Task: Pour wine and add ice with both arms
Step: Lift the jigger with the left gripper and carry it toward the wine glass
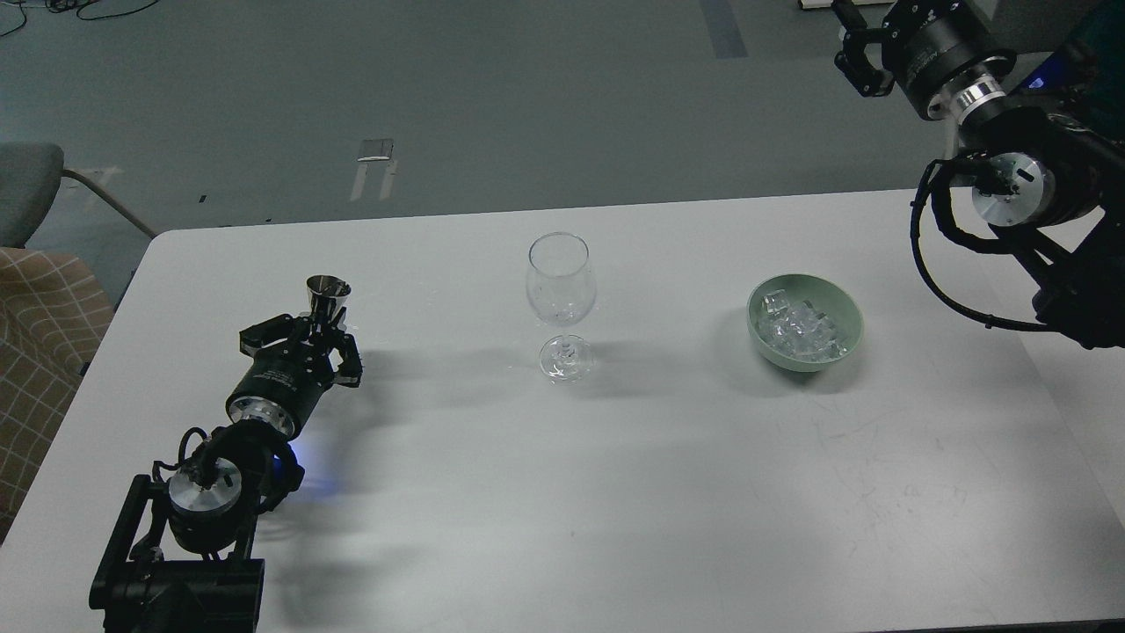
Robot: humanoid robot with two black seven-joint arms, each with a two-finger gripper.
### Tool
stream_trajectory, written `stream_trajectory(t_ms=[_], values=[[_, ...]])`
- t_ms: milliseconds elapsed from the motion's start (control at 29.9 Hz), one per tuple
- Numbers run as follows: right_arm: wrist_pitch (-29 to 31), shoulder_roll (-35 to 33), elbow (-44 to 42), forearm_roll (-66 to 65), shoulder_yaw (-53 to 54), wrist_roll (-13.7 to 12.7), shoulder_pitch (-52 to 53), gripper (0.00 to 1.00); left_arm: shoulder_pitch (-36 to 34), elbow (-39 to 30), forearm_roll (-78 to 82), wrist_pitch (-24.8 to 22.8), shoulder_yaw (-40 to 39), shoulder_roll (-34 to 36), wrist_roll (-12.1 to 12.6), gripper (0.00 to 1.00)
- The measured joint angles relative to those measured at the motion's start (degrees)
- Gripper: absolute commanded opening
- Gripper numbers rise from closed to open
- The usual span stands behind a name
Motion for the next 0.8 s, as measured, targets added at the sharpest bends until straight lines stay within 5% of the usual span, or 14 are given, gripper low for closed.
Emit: stream_trajectory(t_ms=[802], values=[[0.1,0.6,-0.1,-0.3,-0.1,-0.1,-0.5,1.00,-5.5,-18.7,0.5,18.7,13.3,0.0,0.4,0.04]])
